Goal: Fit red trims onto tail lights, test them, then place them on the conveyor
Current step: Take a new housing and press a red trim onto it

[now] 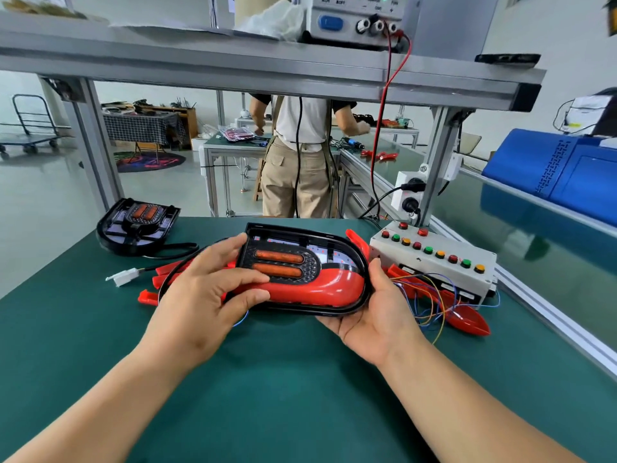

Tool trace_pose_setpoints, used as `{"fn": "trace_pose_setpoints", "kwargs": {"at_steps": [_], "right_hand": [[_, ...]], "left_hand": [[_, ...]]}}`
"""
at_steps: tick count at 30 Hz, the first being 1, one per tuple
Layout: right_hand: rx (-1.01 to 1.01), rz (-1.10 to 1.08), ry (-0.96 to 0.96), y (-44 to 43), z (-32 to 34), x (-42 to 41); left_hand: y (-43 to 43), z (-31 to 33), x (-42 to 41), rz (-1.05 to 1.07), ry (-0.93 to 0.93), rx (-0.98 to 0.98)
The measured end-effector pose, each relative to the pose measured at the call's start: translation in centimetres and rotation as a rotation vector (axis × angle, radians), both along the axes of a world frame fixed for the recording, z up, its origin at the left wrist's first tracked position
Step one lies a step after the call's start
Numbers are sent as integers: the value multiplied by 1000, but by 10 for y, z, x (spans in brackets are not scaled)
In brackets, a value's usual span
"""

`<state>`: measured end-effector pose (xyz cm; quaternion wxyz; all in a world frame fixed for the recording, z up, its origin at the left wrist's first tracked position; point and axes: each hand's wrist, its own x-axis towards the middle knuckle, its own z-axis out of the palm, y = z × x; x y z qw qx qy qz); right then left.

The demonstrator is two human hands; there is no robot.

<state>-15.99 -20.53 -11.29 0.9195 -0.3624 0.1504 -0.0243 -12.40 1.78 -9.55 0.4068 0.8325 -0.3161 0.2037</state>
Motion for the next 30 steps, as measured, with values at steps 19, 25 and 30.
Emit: {"fn": "trace_pose_setpoints", "kwargs": {"at_steps": [19, 25, 30], "right_hand": [[54, 21, -101, -4, 0, 0], [56, 12, -97, -5, -3, 3], [76, 11, -132, -5, -4, 3]], "left_hand": [[6, 11, -3, -75, -263, 137], [2, 9, -5, -104, -251, 137], [2, 5, 0, -96, -275, 163]]}}
